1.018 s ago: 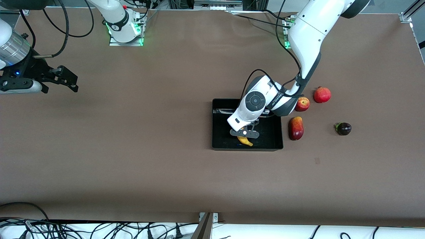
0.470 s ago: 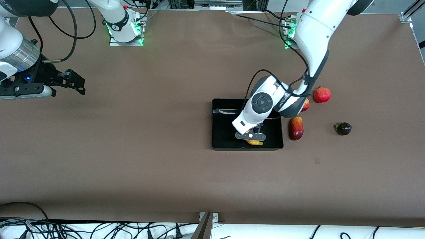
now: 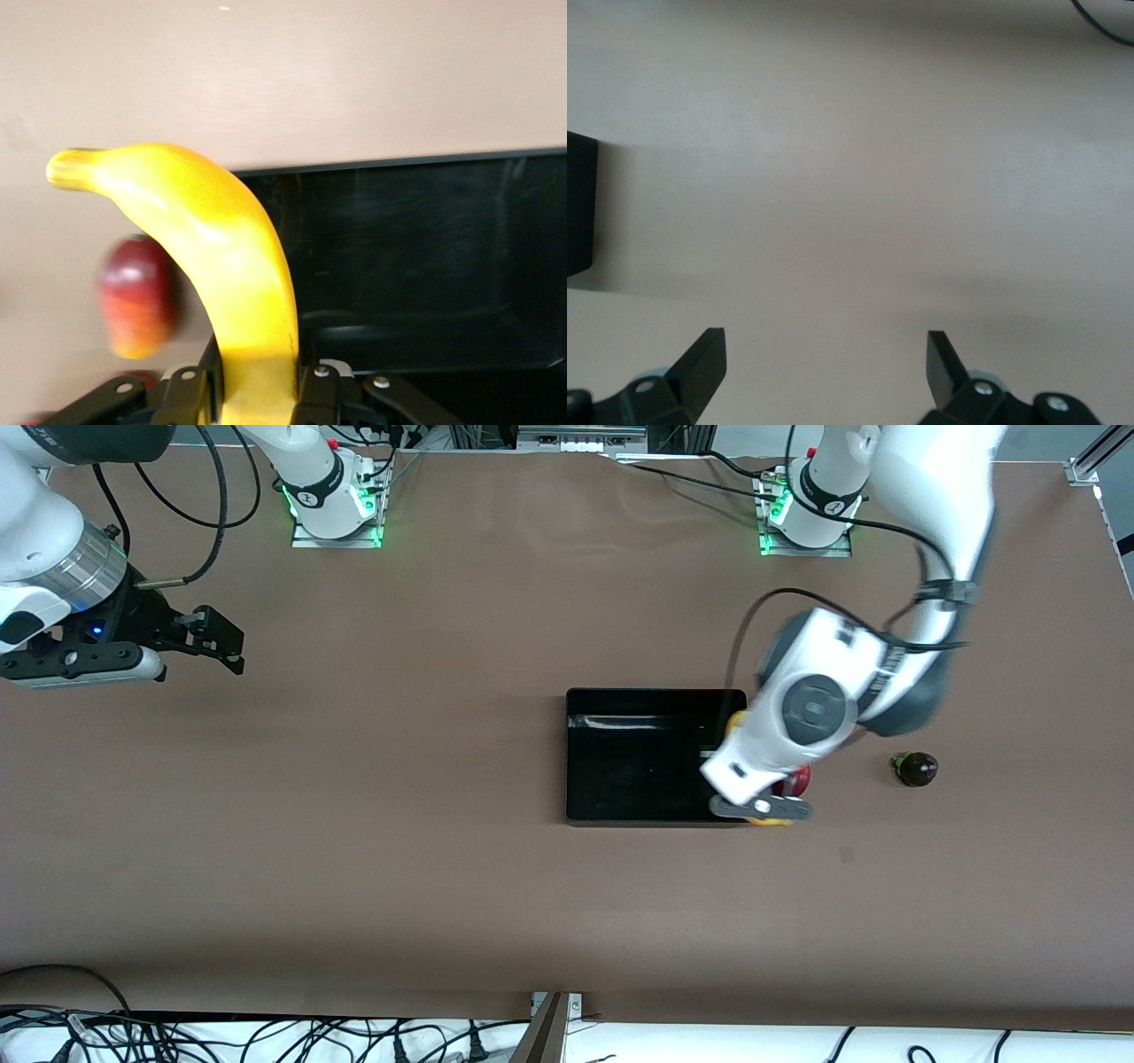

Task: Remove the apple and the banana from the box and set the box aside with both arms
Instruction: 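Place the banana beside the mango while the right gripper reaches the tray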

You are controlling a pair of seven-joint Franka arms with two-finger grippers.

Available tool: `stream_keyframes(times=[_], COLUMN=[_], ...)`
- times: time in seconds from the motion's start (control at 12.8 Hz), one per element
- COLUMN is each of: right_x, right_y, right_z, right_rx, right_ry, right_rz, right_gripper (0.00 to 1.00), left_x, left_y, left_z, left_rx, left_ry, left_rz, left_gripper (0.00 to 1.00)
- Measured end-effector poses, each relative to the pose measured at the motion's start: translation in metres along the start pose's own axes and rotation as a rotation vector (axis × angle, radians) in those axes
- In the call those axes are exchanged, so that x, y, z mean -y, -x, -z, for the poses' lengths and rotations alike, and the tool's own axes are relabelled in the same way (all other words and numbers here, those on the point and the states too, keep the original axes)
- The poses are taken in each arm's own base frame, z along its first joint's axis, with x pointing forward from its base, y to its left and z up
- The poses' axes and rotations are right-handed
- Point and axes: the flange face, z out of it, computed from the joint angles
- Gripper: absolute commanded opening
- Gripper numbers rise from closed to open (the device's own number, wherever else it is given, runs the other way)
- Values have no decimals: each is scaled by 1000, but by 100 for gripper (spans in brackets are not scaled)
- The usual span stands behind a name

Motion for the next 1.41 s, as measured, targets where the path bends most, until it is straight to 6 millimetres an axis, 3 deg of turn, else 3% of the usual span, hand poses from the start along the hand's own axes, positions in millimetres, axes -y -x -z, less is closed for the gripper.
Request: stream_keyframes(times=[0.08,0.23,0.39,0.47,0.55,0.63,0.7,0.86,1.02,1.1,1.25,1.41], right_x=[6,42,93,115,137,157,173,212,273,308,371,406], right_y=[-3,-15,-20,-21,-20,-19,-21,-26,-23,-19,-7,4], right_z=[-13,-62,-116,-134,-145,-155,-165,-200,-241,-259,-293,-329], right_rx=[22,87,146,157,161,160,145,103,66,49,30,17], right_ry=[2,84,155,143,96,29,-26,-83,-114,-126,-144,-154], right_rz=[14,105,207,235,244,227,185,74,-46,-109,-217,-257], right_gripper=[100,100,100,100,100,100,100,100,100,100,100,98], left_x=[35,107,167,185,197,205,210,208,202,199,188,177], left_y=[-6,-15,-18,-18,-14,-7,0,4,1,0,1,10], left_z=[-4,-24,-63,-88,-116,-141,-159,-165,-135,-109,-36,46], left_rx=[12,44,64,45,19,1,-3,-7,-36,-46,-40,8], left_ry=[4,0,-27,-22,-23,-28,-32,-30,-42,-54,-72,-55], left_rz=[-51,-154,-236,-265,-290,-305,-313,-325,-331,-334,-334,-299], left_gripper=[0,0,0,8,21,80,100,100,100,100,100,100])
